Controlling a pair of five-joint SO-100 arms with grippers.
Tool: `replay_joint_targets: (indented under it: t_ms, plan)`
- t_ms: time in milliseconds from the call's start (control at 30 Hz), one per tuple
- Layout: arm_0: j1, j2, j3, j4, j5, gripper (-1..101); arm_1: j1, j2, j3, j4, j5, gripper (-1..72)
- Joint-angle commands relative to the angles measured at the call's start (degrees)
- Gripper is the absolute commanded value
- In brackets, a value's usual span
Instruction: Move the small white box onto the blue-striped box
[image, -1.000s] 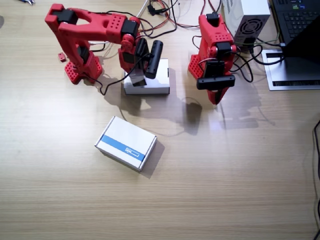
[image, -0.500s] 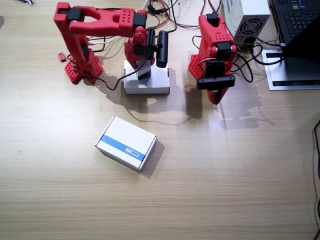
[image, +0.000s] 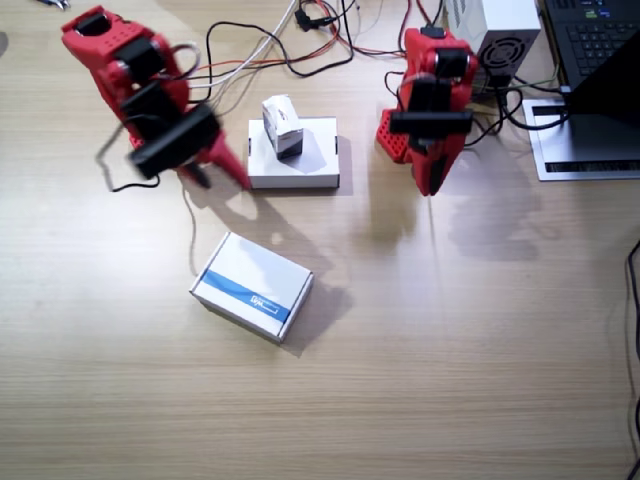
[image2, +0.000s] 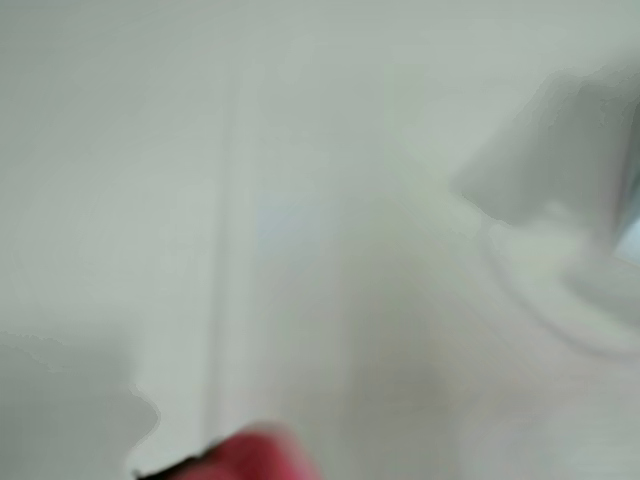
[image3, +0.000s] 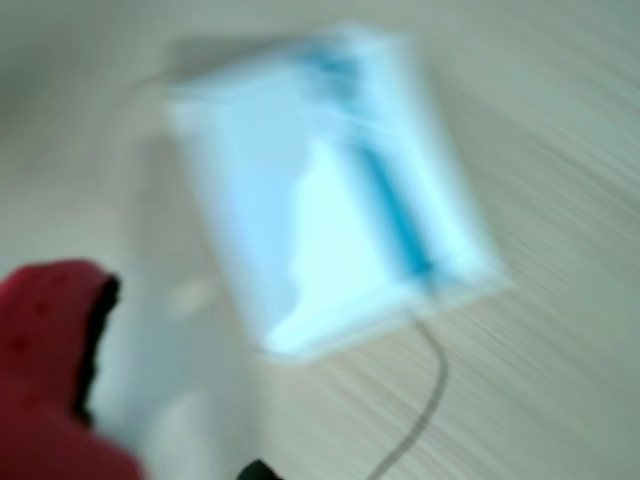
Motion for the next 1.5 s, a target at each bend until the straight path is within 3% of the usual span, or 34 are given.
replay_joint_targets:
  t_ms: [0,133,267,367,433,533,667,800,867,1067,1333,1467]
  plan:
    - [6.6,0.9,-14.5,5.4,-1.4,22,14.6,10.4,15.4,-6.6,-6.8,37.4]
    - [9.3,1.0,-21.2,5.1,-0.5,32,19.1,23.2,30.4,-11.0,-9.2,39.1]
    - [6.8,-0.6,-23.1,2.4,4.2,34,20.7,29.4,38.0,-14.2,-8.9,40.0]
    - [5.7,-8.4,-32.2,-2.0,2.8,35,21.1,30.5,41.2,-16.7,-8.2,40.5]
    - [10.1,-21.1,-45.1,1.8,-3.3,35,20.0,30.8,42.6,-18.4,-6.8,41.1]
    - [21.6,-45.6,-69.0,15.1,-21.9,43,18.5,30.8,43.6,-19.7,-4.8,41.4]
    - [34.5,-52.1,-62.3,15.0,-42.6,47,19.2,32.6,46.4,-21.4,-5.0,41.5]
    - [57.3,-57.5,-51.0,15.0,-58.4,46,21.0,35.2,50.6,-24.3,-6.2,41.9]
    - [67.8,-59.3,-50.0,15.0,-60.7,46,21.5,35.4,52.2,-26.2,-6.3,41.9]
    - [78.1,-68.6,-52.8,15.0,-63.4,48,21.3,35.6,53.9,-29.0,-6.8,42.7]
    - [90.0,-81.0,-58.3,15.0,-69.6,49,21.0,35.6,56.8,-32.5,-7.4,42.9]
    - [88.8,-88.5,-61.7,15.0,-71.0,51,21.3,37.4,57.3,-31.4,-8.3,42.9]
